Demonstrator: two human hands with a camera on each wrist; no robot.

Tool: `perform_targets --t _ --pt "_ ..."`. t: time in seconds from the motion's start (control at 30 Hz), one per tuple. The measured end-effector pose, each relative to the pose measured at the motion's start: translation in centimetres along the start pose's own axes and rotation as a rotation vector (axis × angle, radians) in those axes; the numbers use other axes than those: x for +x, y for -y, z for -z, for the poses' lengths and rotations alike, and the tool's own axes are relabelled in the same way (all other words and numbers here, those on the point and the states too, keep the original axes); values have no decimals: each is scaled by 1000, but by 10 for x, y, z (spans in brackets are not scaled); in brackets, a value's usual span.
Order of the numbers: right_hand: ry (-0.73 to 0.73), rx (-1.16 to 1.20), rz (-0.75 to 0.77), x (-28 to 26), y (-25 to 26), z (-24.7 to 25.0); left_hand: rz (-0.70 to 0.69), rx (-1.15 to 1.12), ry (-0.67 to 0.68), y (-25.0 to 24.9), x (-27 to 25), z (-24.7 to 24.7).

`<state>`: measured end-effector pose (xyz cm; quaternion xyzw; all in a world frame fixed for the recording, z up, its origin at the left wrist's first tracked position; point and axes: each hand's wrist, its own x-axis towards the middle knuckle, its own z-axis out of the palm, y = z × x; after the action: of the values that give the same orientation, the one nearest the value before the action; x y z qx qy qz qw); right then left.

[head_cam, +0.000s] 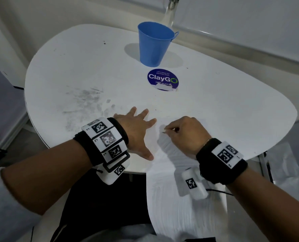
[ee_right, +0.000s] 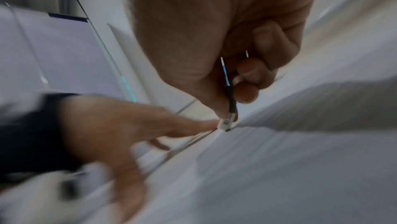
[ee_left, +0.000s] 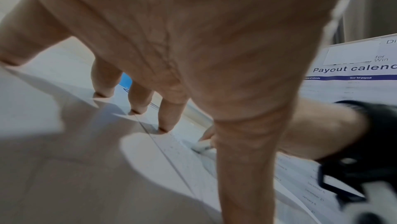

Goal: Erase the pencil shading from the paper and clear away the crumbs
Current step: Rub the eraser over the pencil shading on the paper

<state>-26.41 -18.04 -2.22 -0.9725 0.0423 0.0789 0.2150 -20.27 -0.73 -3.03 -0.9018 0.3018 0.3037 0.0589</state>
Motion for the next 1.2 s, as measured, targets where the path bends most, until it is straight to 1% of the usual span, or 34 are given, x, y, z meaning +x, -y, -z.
perform_targets --t 0.03,0.07,0.17,0.2,0.23,0.33,0.37,0.4,0.47,0.5,0.53,0.63,0.67,0.7,0.77,0.8,0.83,0.93,0.97,1.0,1.07,1.1,1.13,1.2 --pt "-34 7 -21 2 -2 0 -2 -3 3 0 0 0" --pt "-27 1 -8 -1 -1 -2 -4 -3 2 -1 0 0" --pt "132 -27 129 -24 20 -11 -6 3 -2 0 -1 0" --pt "158 -27 139 -25 21 -9 -6 7 -1 0 0 0" --pt "144 -34 114 -18 18 -6 -6 11 0 1 0 0" --pt "0 -16 -6 2 6 2 -7 14 3 0 0 1" --pt "-2 -20 -2 1 7 1 -7 15 0 0 0 1" --pt "29 -34 32 -3 11 -3 -7 17 -3 0 1 0" --pt "136 -43 123 -21 24 -10 -12 16 -12 0 2 -1" --pt "168 -30 134 -24 26 -10 -14 18 -14 0 2 -1" --pt "161 -30 114 -19 22 -8 -13 20 -14 0 2 -1" --pt "20 -10 -7 2 9 0 -8 18 4 1 1 1" --pt "1 -2 -13 3 8 -1 -8 16 4 1 1 0" --pt "15 -7 13 -1 11 -4 -7 17 0 0 1 0" --pt "108 -30 103 -16 22 -12 -7 17 -5 0 1 -1" --pt "146 -25 121 -21 24 -13 -7 14 -5 0 1 -1" --pt "146 -26 113 -18 22 -11 -7 13 -5 0 1 -1" --pt "-11 18 7 0 5 -3 -3 18 7 0 0 1" --pt "-36 27 -2 0 3 -3 -3 21 10 0 0 1" --pt "-15 24 21 -5 5 -6 -4 23 10 0 0 1" --pt "120 21 108 -22 19 -13 -10 28 5 0 0 0" --pt "170 30 129 -28 24 -14 -12 31 4 0 0 0" --pt "167 23 121 -26 23 -13 -11 35 4 0 0 1" --pt "62 34 46 -11 12 -7 -7 36 8 1 0 2"
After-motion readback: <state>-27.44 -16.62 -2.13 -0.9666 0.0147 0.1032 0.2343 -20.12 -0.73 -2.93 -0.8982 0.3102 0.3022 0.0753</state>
